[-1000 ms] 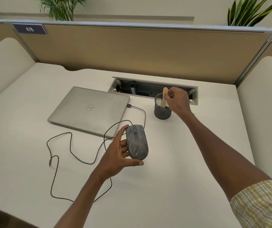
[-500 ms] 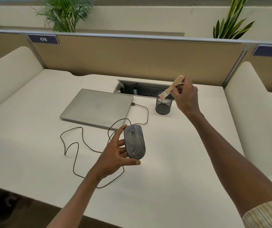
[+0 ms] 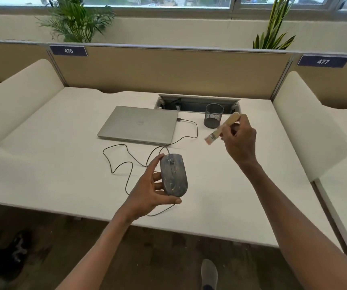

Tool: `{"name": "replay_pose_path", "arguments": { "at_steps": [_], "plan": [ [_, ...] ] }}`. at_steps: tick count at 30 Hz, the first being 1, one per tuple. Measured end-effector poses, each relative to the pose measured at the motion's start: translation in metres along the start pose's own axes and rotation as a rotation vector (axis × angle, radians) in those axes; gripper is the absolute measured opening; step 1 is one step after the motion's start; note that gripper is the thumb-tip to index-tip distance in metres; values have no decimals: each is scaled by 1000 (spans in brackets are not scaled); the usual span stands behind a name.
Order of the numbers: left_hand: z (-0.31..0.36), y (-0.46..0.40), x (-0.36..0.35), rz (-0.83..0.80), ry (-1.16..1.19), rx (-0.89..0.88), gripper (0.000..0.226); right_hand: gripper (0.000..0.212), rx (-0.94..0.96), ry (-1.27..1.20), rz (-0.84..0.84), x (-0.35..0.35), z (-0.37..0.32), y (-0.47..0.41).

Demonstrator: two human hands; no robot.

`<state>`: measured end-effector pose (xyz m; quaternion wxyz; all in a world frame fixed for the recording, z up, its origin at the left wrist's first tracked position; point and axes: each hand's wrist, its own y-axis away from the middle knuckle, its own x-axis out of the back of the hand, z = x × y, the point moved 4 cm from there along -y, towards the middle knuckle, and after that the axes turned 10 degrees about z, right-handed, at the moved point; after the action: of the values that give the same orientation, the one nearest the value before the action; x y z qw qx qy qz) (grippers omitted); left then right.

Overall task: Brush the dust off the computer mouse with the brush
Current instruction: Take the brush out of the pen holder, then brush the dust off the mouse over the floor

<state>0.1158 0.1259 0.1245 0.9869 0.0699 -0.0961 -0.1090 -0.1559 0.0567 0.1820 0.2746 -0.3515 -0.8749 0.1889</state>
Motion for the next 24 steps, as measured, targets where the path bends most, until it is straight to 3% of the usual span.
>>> {"name": "replay_pose_path", "arguments": {
  "at_steps": [8,24],
  "plan": [
    [-12,51,18,-8,-73,-41,122,34,14,-32,-40,28,-31,60],
    [-48,183,-9,32,-57,-8,126,36,38,-114,-190,108,-57,149]
  ]
}}
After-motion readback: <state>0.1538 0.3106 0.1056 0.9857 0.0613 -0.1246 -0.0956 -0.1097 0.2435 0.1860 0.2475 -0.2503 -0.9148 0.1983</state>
